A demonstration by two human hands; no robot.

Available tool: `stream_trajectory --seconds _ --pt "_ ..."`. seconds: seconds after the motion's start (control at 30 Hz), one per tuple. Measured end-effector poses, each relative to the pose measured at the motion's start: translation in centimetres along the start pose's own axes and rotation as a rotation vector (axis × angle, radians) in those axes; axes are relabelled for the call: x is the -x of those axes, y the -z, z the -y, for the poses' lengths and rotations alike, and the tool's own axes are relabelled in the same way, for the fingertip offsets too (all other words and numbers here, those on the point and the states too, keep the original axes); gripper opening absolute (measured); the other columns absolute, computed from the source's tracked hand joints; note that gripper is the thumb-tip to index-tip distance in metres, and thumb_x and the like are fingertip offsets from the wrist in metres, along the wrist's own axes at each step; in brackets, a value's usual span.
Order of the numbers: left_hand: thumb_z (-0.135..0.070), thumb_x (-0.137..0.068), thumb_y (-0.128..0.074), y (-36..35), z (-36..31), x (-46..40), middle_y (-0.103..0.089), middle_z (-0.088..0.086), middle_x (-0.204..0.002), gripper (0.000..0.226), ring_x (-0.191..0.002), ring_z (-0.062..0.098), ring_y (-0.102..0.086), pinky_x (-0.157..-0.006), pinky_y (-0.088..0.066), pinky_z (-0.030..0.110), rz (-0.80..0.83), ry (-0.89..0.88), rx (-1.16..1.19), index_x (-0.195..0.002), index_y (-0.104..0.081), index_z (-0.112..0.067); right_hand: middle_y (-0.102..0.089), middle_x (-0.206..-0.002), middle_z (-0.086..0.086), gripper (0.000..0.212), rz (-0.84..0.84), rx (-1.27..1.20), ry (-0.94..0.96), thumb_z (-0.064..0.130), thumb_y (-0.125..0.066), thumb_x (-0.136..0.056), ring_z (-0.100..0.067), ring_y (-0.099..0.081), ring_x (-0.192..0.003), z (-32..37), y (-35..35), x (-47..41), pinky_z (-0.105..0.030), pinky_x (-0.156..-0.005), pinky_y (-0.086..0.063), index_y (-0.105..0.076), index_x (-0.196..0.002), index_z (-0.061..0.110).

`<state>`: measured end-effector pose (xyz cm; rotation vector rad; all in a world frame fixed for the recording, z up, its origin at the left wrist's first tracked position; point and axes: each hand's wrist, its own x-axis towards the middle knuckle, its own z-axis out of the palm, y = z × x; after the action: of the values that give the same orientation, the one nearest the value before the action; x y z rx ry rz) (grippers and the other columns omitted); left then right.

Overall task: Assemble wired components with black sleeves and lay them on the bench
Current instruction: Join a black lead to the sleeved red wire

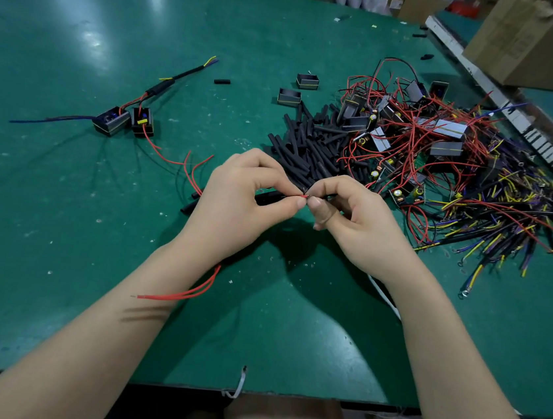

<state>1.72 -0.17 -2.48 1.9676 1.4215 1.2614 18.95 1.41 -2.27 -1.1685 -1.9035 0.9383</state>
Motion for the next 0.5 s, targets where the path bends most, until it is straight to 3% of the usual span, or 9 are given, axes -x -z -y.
stream_trajectory --seconds 0.17,0.37,0.5 --pt "-0.015 -0.077 -0.078 0.09 -0.07 -0.08 -0.060 -0.003 -0.087 0.009 -0.083 0.007 -0.058 -0.080 -0.038 0.010 0.034 0.032 0.074 -0.075 -0.072 -0.021 -0.055 -0.083 0.007 0.022 -0.006 -0.002 0.010 0.011 -0.055 -0.095 -0.001 -0.056 -0.059 0.19 -0.18 0.16 -0.011 -0.065 -0.044 -0.055 -0.084 0.030" --pt "-0.019 -0.077 -0.077 0.46 0.25 -0.17 -0.058 -0.008 -0.088 0.007 -0.090 0.014 -0.058 -0.090 -0.043 0.031 0.112 -0.019 0.020 -0.077 -0.072 -0.024 -0.059 -0.086 0.005 0.021 -0.026 -0.023 -0.013 0.011 -0.058 -0.094 -0.003 -0.057 -0.058 0.12 -0.37 0.05 -0.014 -0.065 -0.048 -0.057 -0.084 0.030" --pt "-0.021 -0.077 -0.077 0.35 0.30 -0.17 -0.061 -0.005 -0.089 0.005 -0.089 0.014 -0.059 -0.089 -0.044 0.035 0.074 0.017 -0.008 -0.076 -0.073 -0.023 -0.061 -0.086 0.009 0.018 -0.026 0.001 -0.018 0.015 -0.059 -0.094 -0.005 -0.060 -0.060 -0.21 -0.11 -0.03 -0.021 -0.068 -0.051 -0.059 -0.085 0.031"
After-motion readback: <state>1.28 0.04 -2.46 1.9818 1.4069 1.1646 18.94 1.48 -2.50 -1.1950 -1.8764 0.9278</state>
